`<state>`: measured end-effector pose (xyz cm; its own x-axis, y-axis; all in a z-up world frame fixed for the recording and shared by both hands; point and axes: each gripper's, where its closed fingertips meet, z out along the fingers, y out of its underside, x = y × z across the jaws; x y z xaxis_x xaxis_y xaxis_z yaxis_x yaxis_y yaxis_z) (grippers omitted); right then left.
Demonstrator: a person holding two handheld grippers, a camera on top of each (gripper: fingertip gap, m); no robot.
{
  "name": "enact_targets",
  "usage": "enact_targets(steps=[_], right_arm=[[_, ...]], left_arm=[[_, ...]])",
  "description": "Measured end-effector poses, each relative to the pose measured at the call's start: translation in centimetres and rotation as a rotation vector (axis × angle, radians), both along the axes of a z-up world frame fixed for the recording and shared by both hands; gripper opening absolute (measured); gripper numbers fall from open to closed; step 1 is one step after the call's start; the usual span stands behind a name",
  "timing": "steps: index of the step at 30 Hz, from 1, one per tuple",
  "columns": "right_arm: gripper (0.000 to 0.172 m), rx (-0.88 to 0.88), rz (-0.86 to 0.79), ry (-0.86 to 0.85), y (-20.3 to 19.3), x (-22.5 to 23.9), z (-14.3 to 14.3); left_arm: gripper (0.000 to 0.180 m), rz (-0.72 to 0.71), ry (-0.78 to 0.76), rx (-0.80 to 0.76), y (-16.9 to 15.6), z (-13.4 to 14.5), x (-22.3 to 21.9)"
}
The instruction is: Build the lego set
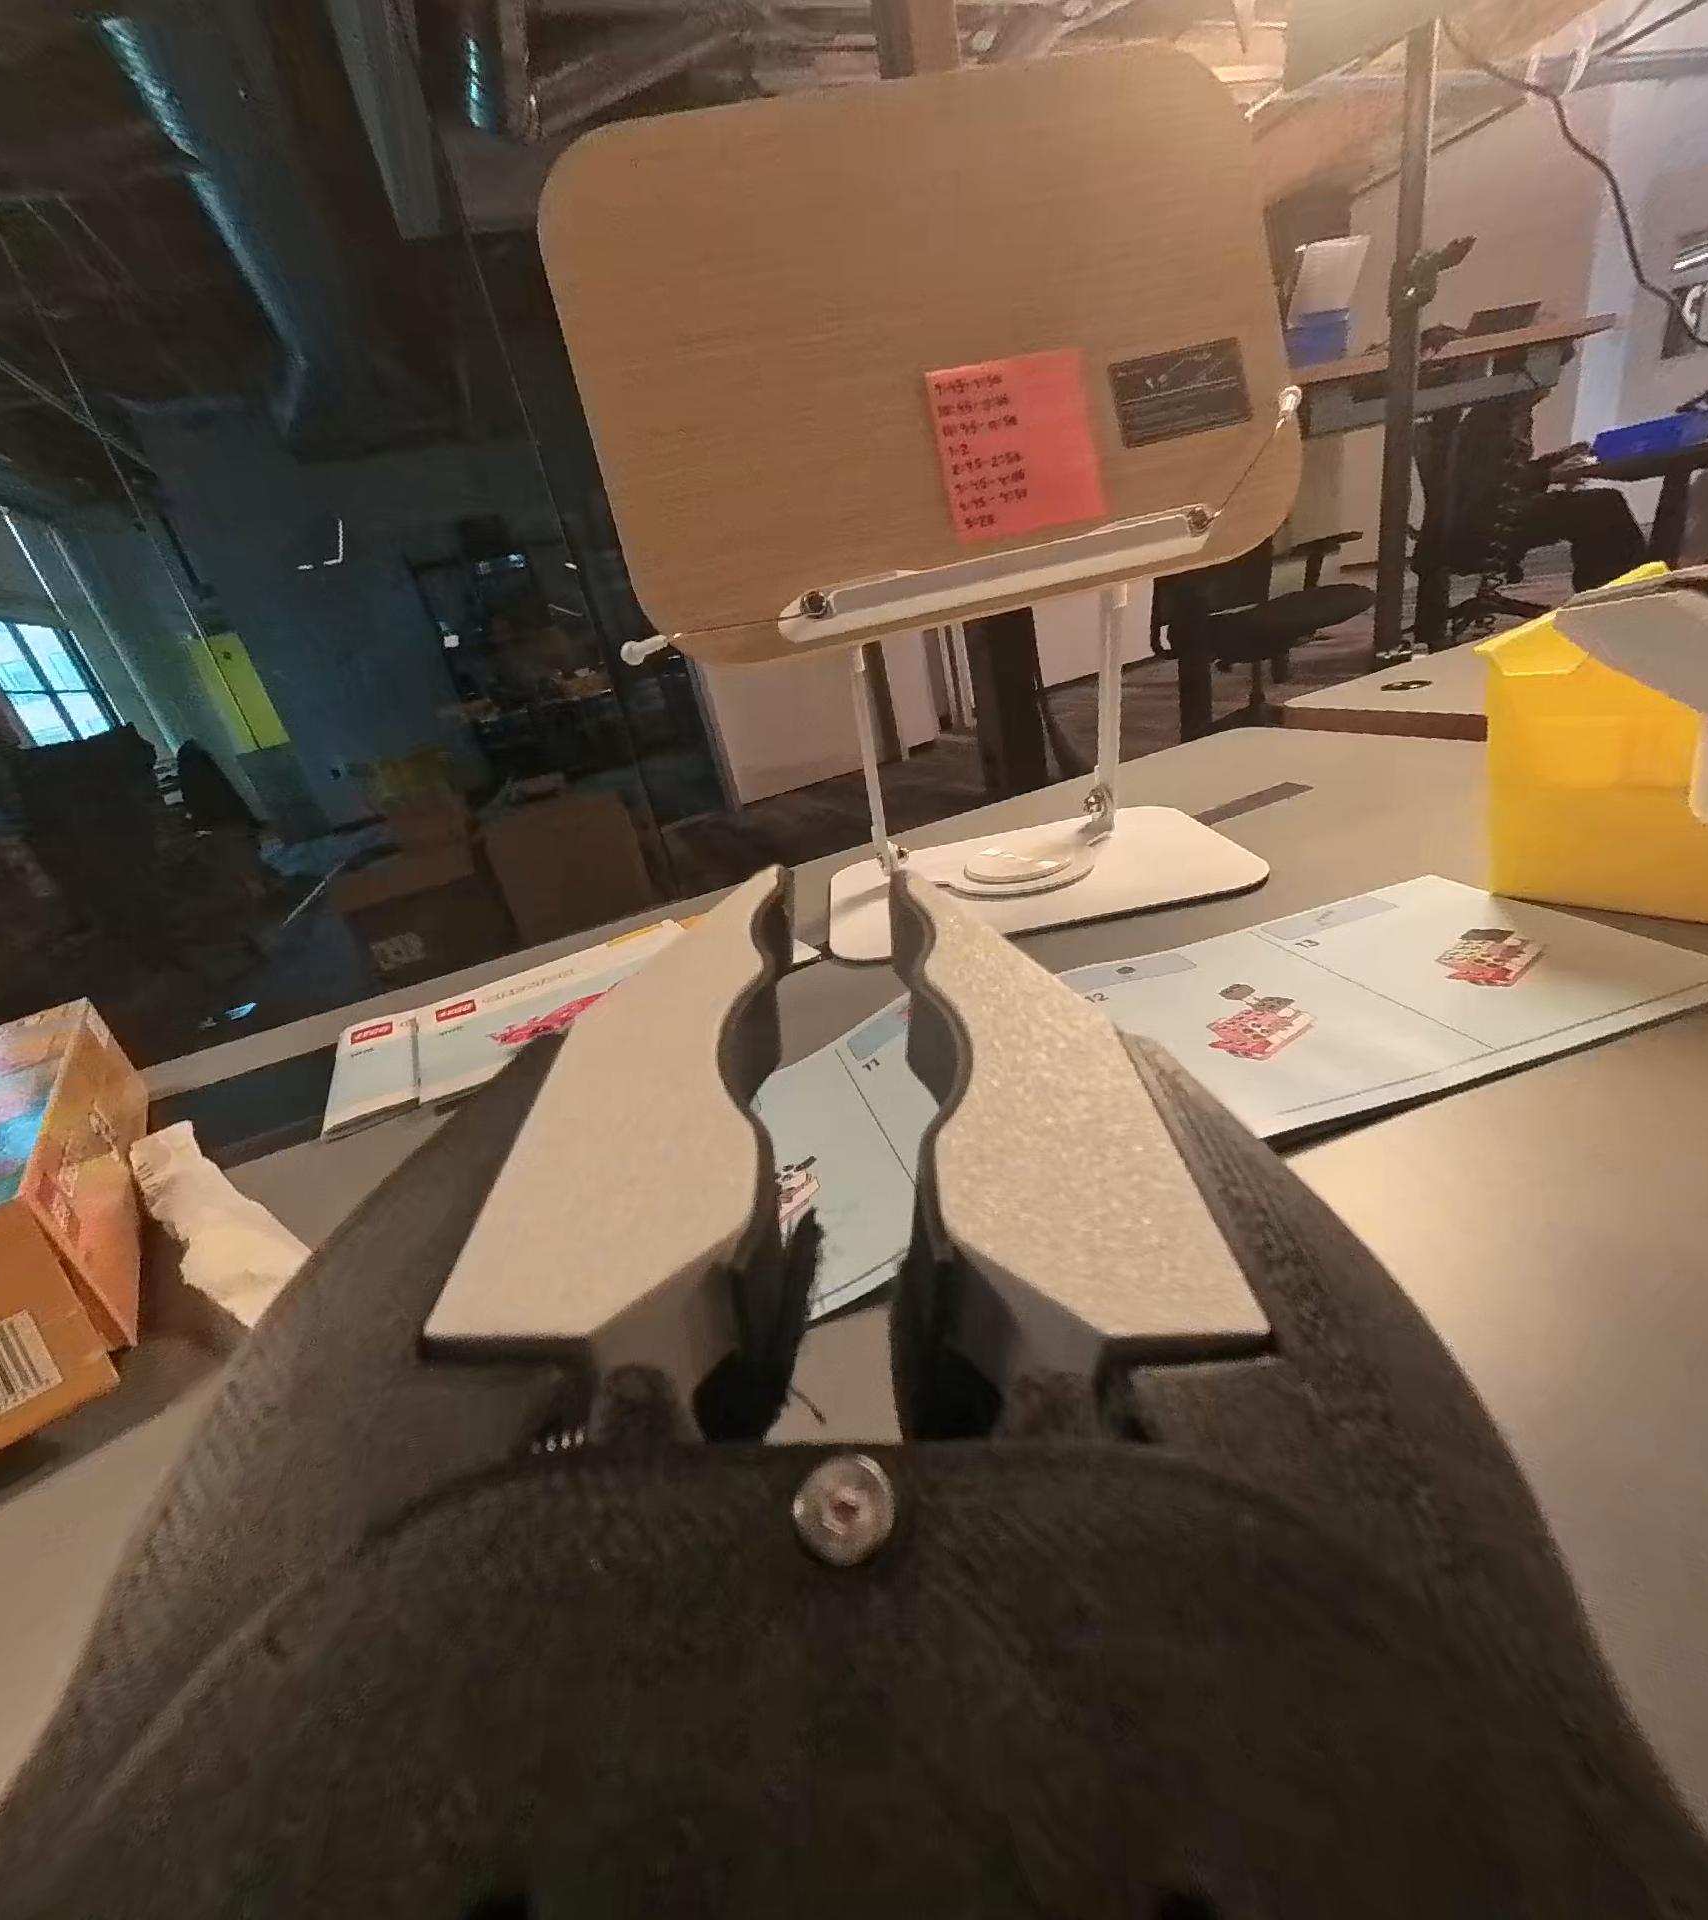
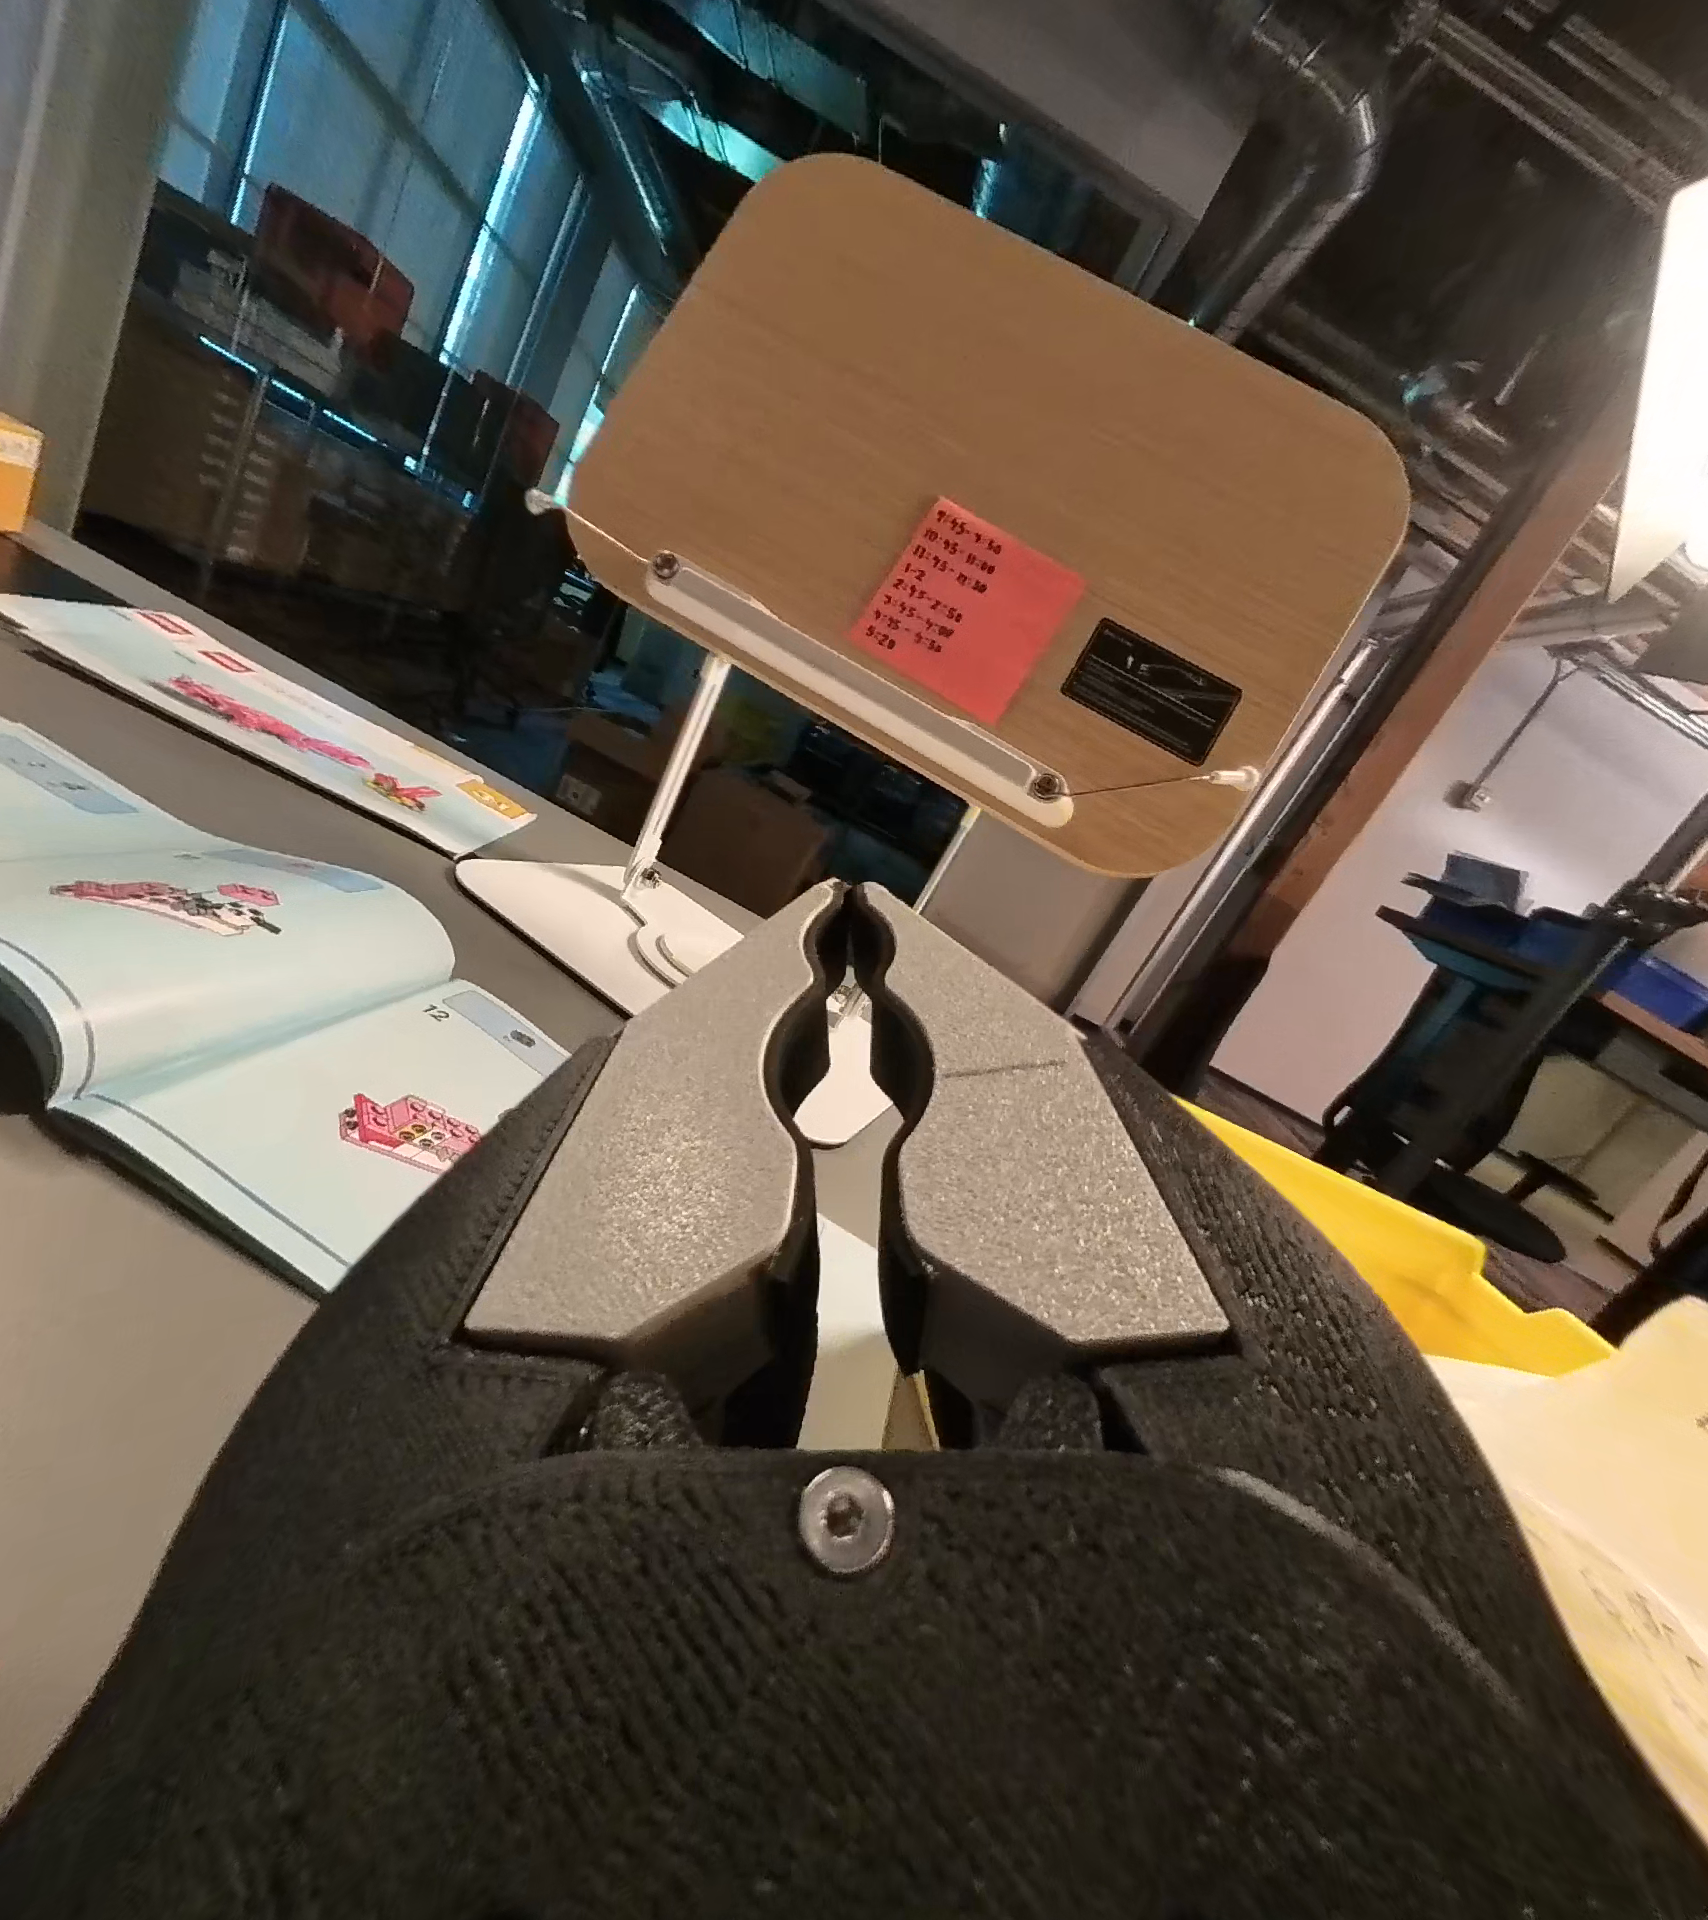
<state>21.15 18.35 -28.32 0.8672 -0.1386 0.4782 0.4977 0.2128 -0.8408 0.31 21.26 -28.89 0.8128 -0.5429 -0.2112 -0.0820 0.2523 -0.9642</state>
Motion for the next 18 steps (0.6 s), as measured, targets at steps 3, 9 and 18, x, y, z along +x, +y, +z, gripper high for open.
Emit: enact_targets(steps=[3, 9, 18], right_arm=[[0.0, 0.007, -0.013, 0.006, 0.0, 0.3, 0.1], [0.0, -0.007, 0.016, -0.02, 0.0, -0.4, -0.1], [0.0, 0.02, 0.144, 0.004, -1.8, -2.3, 0.5]], left_arm=[[0.016, 0.0, 0.0, 0.001, 0.1, 0.0, 0.1], [0.009, -0.021, -0.004, -0.004, 0.1, 0.0, 0.5], [0.0, -0.065, -0.03, -0.024, -1.6, 0.0, 0.4]])
